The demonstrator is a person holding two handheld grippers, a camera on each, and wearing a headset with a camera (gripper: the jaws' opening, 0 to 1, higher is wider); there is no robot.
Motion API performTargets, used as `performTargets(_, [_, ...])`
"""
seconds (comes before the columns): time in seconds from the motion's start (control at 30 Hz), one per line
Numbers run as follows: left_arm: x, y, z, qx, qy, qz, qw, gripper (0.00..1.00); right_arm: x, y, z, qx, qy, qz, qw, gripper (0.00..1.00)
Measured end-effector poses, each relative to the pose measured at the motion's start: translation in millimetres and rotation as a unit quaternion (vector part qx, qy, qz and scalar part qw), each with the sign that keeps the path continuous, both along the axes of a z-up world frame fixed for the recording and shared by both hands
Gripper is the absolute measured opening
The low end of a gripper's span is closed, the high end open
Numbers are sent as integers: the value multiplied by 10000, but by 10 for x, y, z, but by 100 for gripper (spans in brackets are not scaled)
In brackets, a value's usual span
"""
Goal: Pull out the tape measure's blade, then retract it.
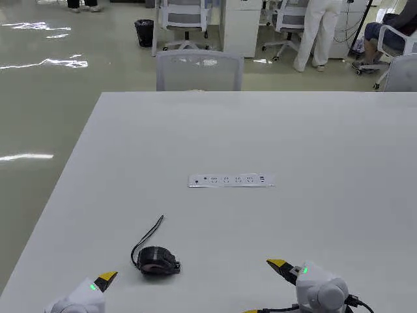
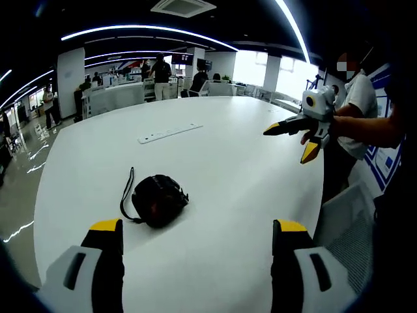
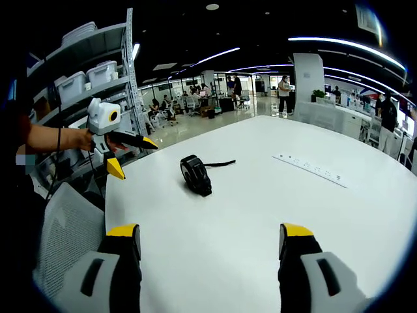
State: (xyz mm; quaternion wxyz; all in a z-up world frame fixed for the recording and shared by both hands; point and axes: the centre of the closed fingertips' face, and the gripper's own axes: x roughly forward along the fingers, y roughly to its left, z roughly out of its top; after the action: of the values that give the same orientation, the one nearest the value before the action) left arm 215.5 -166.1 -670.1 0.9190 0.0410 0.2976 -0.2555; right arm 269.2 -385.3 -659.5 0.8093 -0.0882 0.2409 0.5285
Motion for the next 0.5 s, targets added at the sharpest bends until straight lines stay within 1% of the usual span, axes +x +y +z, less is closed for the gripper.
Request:
performTargets(0.1, [-26, -9, 26, -51, 9, -14, 10000, 99, 9, -56, 31, 44, -8, -83, 10000, 90])
performTargets(0.2, [-55, 19, 29, 12, 16, -37, 10000, 99, 27, -129, 52, 54, -29, -156, 9999, 91])
performTargets(0.3, [-68, 48, 34, -4, 6, -14, 10000, 99, 44, -181, 68, 32, -31, -205, 9998, 91])
performTargets(0.5, [-88, 75, 41, 68, 5, -52, 10000, 99, 47, -226, 108, 18, -35, -213, 9998, 92])
